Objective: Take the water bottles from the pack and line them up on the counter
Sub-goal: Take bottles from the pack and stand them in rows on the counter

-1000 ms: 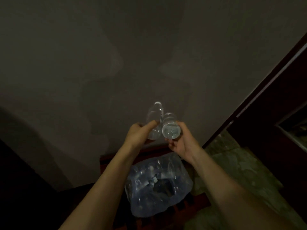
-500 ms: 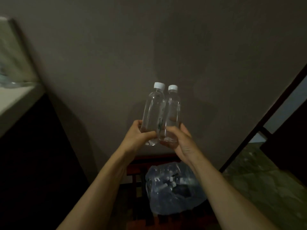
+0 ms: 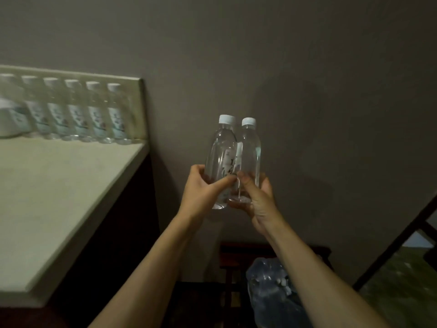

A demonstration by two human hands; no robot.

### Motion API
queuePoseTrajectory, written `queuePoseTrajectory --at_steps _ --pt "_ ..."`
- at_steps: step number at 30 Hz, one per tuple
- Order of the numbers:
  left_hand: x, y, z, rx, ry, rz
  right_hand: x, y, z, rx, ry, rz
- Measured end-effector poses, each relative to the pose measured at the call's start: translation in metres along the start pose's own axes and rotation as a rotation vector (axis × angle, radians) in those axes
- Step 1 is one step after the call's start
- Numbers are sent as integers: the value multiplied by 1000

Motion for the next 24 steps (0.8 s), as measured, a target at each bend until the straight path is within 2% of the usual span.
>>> queuePoseTrajectory --at_steps 7,11,14,19,24 --pt "-15 -4 -135 -38 -13 70 -40 -27 127 76 55 -23" --pt "-21 -12 -215 -84 5 103 -62 -45 194 144 -47 0" --pt "-26 -16 -262 -39 28 126 -75 -53 235 198 -83 14" --pt "-29 -12 -338 -104 274 153 -99 -52 298 278 -180 23" --pt "-23 -4 -395 -146 376 156 -135 -36 362 329 -285 47"
Point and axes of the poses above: each hand's wrist, its own y-axis towards the middle knuckle, its own z-axis out of the palm, x = y × z, the point moved 7 cm from there along y, towards the middle knuckle, and after that the axes turned 6 degrees about y, right-handed, at the moved point
